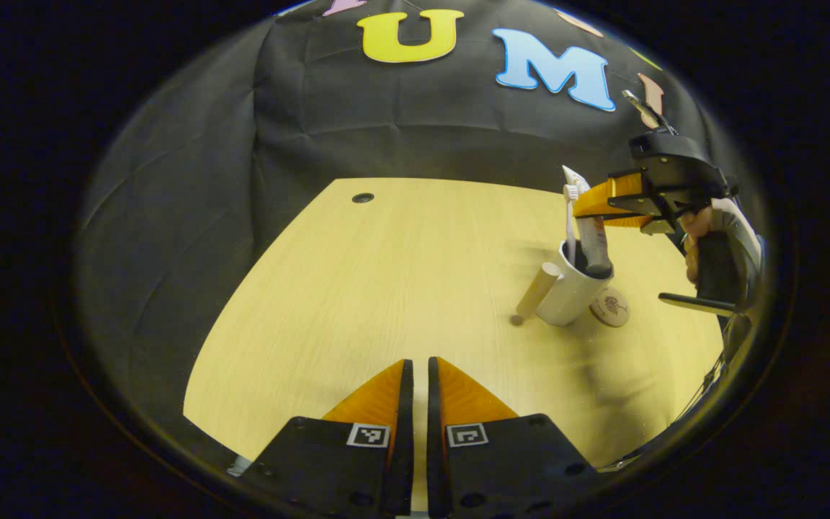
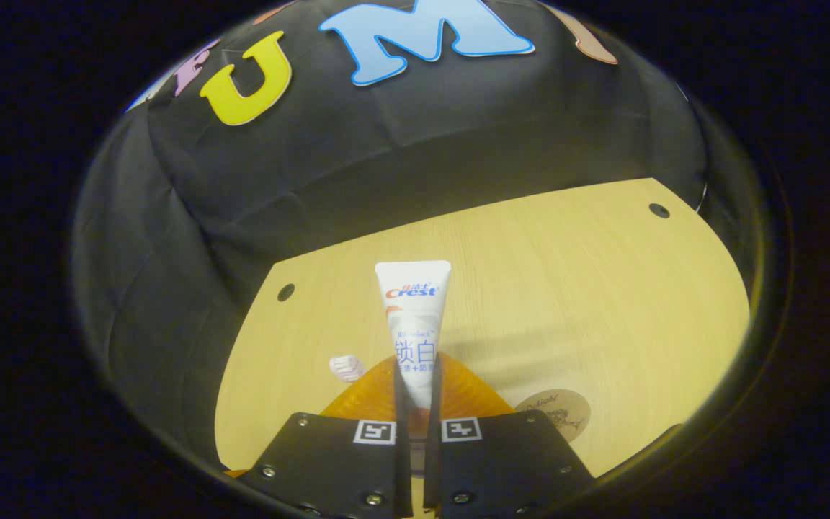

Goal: Put the toothbrush and toothpaste on the desktop into the cup, then pick up the cup and place it on the coaster on the desktop.

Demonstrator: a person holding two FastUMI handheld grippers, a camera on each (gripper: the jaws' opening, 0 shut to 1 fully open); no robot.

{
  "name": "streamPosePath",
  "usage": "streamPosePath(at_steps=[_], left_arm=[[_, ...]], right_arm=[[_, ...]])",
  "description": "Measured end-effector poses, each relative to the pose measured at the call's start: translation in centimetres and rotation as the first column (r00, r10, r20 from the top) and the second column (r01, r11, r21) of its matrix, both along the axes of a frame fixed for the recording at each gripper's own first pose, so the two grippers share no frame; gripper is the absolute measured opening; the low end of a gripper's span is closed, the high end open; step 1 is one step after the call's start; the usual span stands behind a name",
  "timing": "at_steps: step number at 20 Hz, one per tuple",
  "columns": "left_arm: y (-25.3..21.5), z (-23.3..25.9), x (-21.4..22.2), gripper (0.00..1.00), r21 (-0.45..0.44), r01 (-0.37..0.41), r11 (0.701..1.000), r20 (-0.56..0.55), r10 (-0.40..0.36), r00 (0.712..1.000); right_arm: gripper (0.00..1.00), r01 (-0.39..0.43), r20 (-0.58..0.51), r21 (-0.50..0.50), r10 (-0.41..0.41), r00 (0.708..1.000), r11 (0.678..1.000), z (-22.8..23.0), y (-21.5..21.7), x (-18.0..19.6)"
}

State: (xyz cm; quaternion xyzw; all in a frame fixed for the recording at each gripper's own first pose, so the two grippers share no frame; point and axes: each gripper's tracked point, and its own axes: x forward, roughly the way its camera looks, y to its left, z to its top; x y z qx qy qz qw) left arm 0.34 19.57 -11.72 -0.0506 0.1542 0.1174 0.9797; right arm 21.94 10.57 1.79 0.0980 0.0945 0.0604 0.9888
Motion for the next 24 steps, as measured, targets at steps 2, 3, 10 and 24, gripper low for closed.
streamPosePath(at_steps=[2,3,10,24], left_arm=[[-0.1,0.0,0.4,0.15,-0.005,0.002,1.000,-0.005,-0.002,1.000],[-0.3,0.1,0.4,0.18,-0.008,0.003,1.000,-0.008,-0.003,1.000],[-2.1,1.4,3.6,0.15,0.006,0.032,0.999,-0.016,-0.032,0.999],[-6.3,5.1,8.6,0.15,0.121,0.232,0.965,0.018,-0.236,0.972]], right_arm=[[0.09,0.007,0.033,0.006,-0.007,0.999,1.000,0.0,0.1,0.2],[0.08,0.012,0.051,0.003,-0.012,0.999,1.000,-0.1,0.1,0.1],[0.21,0.028,0.124,-0.067,-0.019,0.992,0.997,-0.5,0.4,-1.5],[0.63,0.007,0.223,0.045,-0.017,0.975,0.999,4.8,-2.1,-5.9]])
